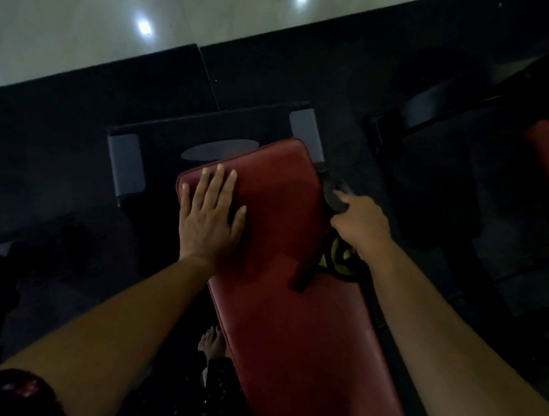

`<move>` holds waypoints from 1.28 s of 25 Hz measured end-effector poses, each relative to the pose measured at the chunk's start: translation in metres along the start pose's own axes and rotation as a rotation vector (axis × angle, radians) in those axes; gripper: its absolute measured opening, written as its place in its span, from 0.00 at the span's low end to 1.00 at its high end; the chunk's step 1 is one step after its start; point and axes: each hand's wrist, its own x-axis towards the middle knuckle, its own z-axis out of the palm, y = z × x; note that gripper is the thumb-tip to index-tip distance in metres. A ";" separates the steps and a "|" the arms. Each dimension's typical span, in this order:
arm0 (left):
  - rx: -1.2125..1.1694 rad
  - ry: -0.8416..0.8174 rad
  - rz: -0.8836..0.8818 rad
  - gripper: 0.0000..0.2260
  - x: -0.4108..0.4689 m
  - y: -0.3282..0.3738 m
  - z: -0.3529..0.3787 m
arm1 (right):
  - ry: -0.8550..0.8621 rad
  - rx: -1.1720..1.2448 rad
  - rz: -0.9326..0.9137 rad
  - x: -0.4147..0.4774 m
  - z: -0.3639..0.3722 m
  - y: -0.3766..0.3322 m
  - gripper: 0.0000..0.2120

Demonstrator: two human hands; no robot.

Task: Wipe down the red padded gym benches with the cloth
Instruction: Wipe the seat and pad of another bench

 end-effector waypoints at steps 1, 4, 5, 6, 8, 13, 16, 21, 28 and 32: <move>-0.004 -0.001 -0.001 0.29 0.000 -0.001 0.000 | 0.002 0.027 0.047 -0.005 0.003 0.005 0.28; -0.011 0.012 0.004 0.28 -0.001 -0.001 -0.002 | 0.126 0.082 0.034 0.007 0.007 -0.014 0.23; -0.019 0.021 -0.030 0.28 -0.004 0.002 -0.003 | 0.169 0.073 0.001 0.018 0.006 -0.027 0.22; -0.047 0.030 -0.096 0.28 -0.007 0.009 -0.004 | 0.205 0.060 -0.035 0.031 0.004 -0.043 0.22; -0.157 0.052 -0.277 0.28 -0.017 0.027 -0.004 | 0.256 0.007 -0.114 0.050 0.002 -0.071 0.22; -0.126 0.028 -0.347 0.30 -0.027 0.043 0.002 | 0.313 -0.602 -0.499 0.044 0.011 -0.094 0.27; -0.090 0.034 -0.339 0.30 -0.027 0.041 0.006 | 0.232 -0.769 -0.647 0.061 -0.006 -0.089 0.25; -0.099 0.054 -0.322 0.30 -0.029 0.041 0.008 | 0.231 -0.898 -0.579 0.063 0.010 -0.132 0.18; -0.087 0.104 -0.312 0.30 -0.027 0.044 0.012 | 0.114 -0.954 -0.654 0.070 0.016 -0.159 0.19; -0.071 0.101 -0.320 0.30 -0.027 0.041 0.013 | 0.132 -0.977 -0.860 0.044 0.061 -0.181 0.17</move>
